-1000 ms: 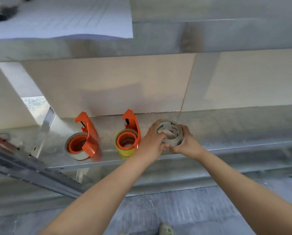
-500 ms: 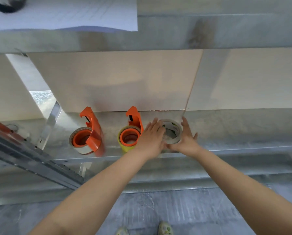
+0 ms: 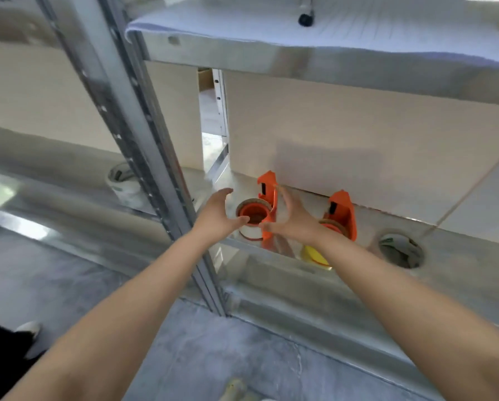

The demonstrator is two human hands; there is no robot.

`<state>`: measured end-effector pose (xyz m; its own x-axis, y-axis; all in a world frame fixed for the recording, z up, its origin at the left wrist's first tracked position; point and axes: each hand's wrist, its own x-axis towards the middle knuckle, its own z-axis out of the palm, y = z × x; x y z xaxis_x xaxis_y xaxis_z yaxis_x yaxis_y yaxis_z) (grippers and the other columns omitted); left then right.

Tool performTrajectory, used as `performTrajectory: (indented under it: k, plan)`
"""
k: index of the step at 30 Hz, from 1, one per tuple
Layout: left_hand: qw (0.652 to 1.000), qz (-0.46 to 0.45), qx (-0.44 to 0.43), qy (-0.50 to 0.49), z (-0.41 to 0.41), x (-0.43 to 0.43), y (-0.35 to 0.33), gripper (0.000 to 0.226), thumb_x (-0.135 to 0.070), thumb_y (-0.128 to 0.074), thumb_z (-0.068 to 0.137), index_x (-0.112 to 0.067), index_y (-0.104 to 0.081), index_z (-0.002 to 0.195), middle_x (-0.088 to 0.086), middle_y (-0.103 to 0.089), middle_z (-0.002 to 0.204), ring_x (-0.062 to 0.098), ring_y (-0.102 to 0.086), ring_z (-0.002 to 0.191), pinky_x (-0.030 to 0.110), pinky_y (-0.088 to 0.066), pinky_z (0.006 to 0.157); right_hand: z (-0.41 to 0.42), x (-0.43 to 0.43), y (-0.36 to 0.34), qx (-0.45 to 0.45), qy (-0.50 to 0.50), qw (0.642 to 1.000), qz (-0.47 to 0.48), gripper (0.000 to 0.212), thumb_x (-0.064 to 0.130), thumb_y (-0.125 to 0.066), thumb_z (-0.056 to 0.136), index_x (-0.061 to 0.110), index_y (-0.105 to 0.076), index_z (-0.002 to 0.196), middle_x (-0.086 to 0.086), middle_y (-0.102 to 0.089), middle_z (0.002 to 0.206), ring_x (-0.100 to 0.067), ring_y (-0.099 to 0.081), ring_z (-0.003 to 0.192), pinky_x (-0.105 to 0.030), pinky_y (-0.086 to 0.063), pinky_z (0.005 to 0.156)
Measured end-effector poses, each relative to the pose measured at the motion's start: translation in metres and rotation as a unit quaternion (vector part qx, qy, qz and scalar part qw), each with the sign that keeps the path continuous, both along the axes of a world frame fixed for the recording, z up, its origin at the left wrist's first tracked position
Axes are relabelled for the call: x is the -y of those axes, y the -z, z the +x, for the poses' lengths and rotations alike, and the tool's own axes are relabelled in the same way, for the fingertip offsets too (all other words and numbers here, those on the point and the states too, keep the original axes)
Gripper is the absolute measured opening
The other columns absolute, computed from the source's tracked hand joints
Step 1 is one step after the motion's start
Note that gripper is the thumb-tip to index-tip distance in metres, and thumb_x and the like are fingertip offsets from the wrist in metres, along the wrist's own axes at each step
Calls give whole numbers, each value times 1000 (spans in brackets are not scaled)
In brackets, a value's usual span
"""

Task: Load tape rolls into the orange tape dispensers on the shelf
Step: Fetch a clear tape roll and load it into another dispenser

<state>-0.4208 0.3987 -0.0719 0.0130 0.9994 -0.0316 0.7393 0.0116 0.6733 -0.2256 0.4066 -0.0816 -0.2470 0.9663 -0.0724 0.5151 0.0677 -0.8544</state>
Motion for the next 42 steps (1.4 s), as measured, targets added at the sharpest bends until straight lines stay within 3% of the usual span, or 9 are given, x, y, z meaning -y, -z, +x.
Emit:
performTrajectory:
  k: [4,14,17,21,23,27,32,38,42]
  plan:
    - [997,-55,53,-12,-22,9,20,88,-40,-72,75,-15,-25,145,6,-34,151,23,-37,135,24,-29,97,-27,-3,25,34,29,998,-32,93,35,-78,63,28,-26,140,-9,-18,146,-21,-28,134,-20,-20,101]
    - [958,-191,215,16,-12,13,34,88,-34,-63,85,-11,-7,149,8,-30,154,24,-37,137,29,-32,103,-43,4,34,77,109,991,16,46,13,-70,71,20,-49,112,-10,-39,134,-14,-46,109,-17,-33,85]
    - [920,-219,318,-67,-3,9,30,91,-41,-63,84,-8,-8,148,9,-42,147,23,-51,125,34,-38,107,-42,6,31,86,121,988,34,30,15,-72,70,19,-53,93,-7,-50,120,-11,-45,95,-20,-33,79]
    - [874,-224,419,-105,1,9,20,85,-36,-61,86,-10,-11,149,1,-60,118,13,-63,87,19,-49,70,-33,12,22,93,135,985,57,25,22,-77,68,17,-56,80,-2,-54,98,-14,-48,87,-19,-31,63]
    - [835,-223,484,-138,4,6,11,78,-32,-60,88,-11,-15,148,5,-55,128,12,-61,79,18,-50,55,-26,17,12,71,139,985,70,25,22,-78,67,17,-56,78,-3,-55,96,-13,-49,85,-20,-33,64]
    - [736,-283,598,-146,26,-4,-14,47,-39,-47,94,-7,-43,129,13,-51,134,22,-61,89,30,-53,68,-10,26,-15,26,147,984,101,22,18,-78,68,16,-58,77,-4,-60,94,-18,-56,88,-23,-43,74]
    - [674,-321,658,-101,87,-9,-36,53,-40,-15,100,-9,-44,132,13,-62,116,24,-59,104,35,-48,79,33,42,-37,-3,174,974,147,22,19,-76,70,21,-55,77,15,-51,81,-10,-51,81,-16,-39,72]
    - [631,-347,693,-21,153,3,-45,59,-41,-13,100,-1,-49,124,18,-47,141,29,-46,129,39,-45,86,81,69,-41,-26,249,959,136,20,18,-75,72,20,-57,80,-4,-57,102,-12,-53,90,-27,-45,82]
    - [645,-345,682,-2,188,12,-48,57,-39,-16,101,-2,-38,137,20,-47,141,31,-49,126,40,-45,88,109,86,-39,18,301,937,177,20,18,-78,69,15,-59,73,-13,-38,141,-14,-33,131,7,-20,88]
